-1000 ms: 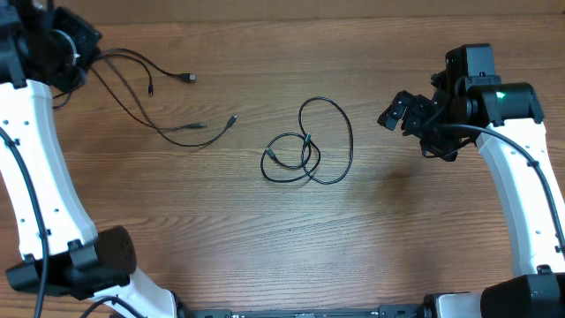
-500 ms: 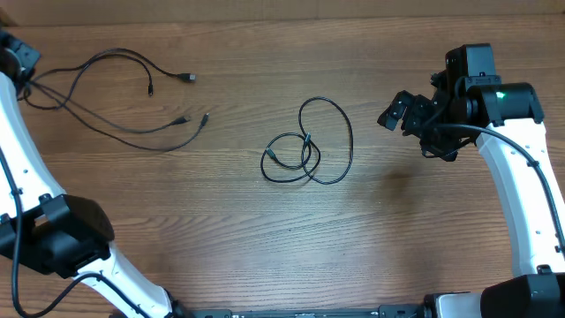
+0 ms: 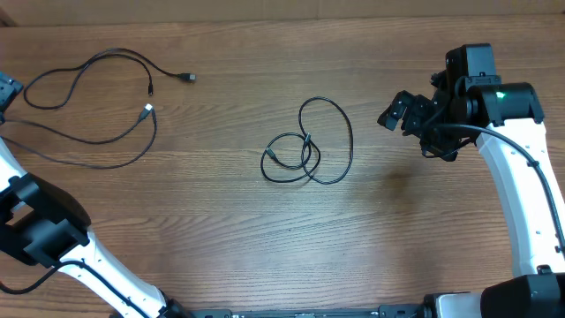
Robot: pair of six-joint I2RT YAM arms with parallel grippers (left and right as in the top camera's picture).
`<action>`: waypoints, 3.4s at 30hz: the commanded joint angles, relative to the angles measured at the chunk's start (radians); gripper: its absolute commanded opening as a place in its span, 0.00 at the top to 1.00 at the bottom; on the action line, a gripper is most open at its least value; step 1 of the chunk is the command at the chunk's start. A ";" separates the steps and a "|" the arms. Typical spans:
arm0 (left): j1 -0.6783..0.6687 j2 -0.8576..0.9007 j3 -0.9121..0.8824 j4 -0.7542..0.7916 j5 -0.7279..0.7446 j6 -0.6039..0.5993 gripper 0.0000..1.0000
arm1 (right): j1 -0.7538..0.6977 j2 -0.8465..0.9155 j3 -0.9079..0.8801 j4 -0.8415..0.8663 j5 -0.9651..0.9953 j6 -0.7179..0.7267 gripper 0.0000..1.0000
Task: Untangle cables
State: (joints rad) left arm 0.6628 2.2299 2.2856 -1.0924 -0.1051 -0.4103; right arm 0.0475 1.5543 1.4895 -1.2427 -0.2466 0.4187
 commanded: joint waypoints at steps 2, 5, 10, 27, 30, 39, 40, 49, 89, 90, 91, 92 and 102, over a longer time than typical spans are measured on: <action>-0.002 0.001 0.011 -0.032 0.123 0.022 0.14 | -0.003 0.000 0.003 0.003 0.010 0.004 0.00; -0.002 0.002 0.011 -0.110 0.087 0.023 0.17 | -0.003 0.000 0.003 0.003 0.010 0.004 0.00; -0.002 0.037 0.005 -0.236 -0.058 0.021 0.16 | -0.003 0.000 0.003 0.003 0.010 0.004 0.00; 0.032 0.216 0.005 -0.178 -0.010 0.023 0.72 | -0.003 0.000 0.003 0.003 0.010 0.004 0.00; 0.055 0.220 0.005 -0.142 -0.010 0.023 0.93 | -0.003 0.000 0.003 0.003 0.010 0.004 0.00; 0.085 0.220 0.005 0.035 0.108 0.123 0.95 | -0.003 0.000 0.003 0.003 0.010 0.004 0.00; 0.085 0.220 0.005 0.038 0.108 0.123 0.93 | -0.003 0.000 0.003 0.003 0.010 0.004 0.00; 0.109 0.110 0.008 -0.037 0.099 -0.032 0.29 | -0.003 0.000 0.003 0.003 0.010 0.004 0.00; -1.011 -0.039 -0.086 -0.484 0.464 0.275 0.00 | -0.003 0.000 0.003 0.003 0.010 0.004 0.00; -1.031 -0.039 -0.115 -0.465 0.464 0.273 0.00 | -0.003 0.000 0.003 0.003 0.010 0.004 0.00; -1.046 -0.039 -0.145 -0.447 0.464 0.272 0.02 | -0.003 0.000 0.003 0.003 0.010 0.004 0.00; -1.058 -0.039 -0.174 -0.432 0.464 0.272 0.03 | -0.003 0.000 0.003 0.003 0.010 0.004 0.00; -1.201 -0.039 -0.472 -0.232 0.472 0.310 0.07 | -0.003 0.000 0.003 0.003 0.010 0.004 0.00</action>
State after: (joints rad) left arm -0.5190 2.1887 1.8297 -1.3502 0.3489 -0.1257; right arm 0.0475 1.5543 1.4895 -1.2427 -0.2466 0.4183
